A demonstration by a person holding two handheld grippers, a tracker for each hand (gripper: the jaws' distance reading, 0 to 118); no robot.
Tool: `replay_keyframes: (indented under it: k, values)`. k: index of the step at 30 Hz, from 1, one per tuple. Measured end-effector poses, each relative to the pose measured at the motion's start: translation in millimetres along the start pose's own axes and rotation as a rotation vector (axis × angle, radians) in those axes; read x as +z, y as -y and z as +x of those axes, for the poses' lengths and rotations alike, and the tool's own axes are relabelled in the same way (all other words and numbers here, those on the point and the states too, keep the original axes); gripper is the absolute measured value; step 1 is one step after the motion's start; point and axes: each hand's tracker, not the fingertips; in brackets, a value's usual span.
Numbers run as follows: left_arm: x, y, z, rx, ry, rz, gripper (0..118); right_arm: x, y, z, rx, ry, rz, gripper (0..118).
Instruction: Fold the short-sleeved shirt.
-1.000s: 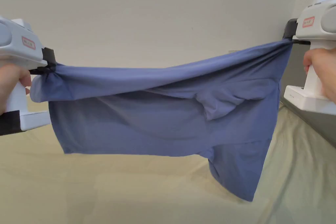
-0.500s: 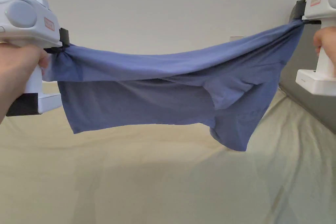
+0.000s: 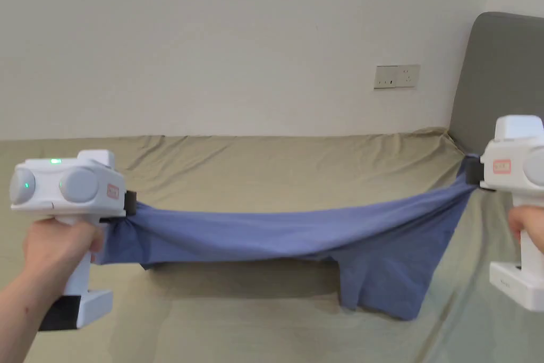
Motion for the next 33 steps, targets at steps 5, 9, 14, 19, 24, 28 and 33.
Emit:
replay_keyframes:
  k: [5,9,14,19,24,28,33]
  values:
    - [25.0,61.5,-9.0,0.004,0.01,-0.029,1,52.5,53.3,17.0,-0.032,-0.021,-0.032,5]
    - [60.1,105.8,-14.6,-0.007,0.037,-0.044,1,97.5,92.3,25.2,-0.007,-0.036,-0.048,5]
    - [111.1,157.0,-32.6,-0.01,0.076,-0.019,1,159.4,145.4,40.4,0.053,-0.065,-0.05,5]
    - [161.7,211.6,-52.3,-0.033,0.078,-0.023,1,215.5,202.3,63.3,0.064,-0.092,-0.103,5]
    - [213.9,277.6,-65.8,0.028,0.085,-0.118,1,264.9,272.3,80.0,0.065,-0.12,-0.251,5]
    - [210.0,341.7,-70.6,0.009,0.065,-0.261,1,263.3,337.0,92.6,0.022,-0.118,-0.418,5]
    - [207.7,379.3,-65.5,0.018,0.059,-0.36,1,250.6,387.3,91.3,0.027,-0.133,-0.546,5]
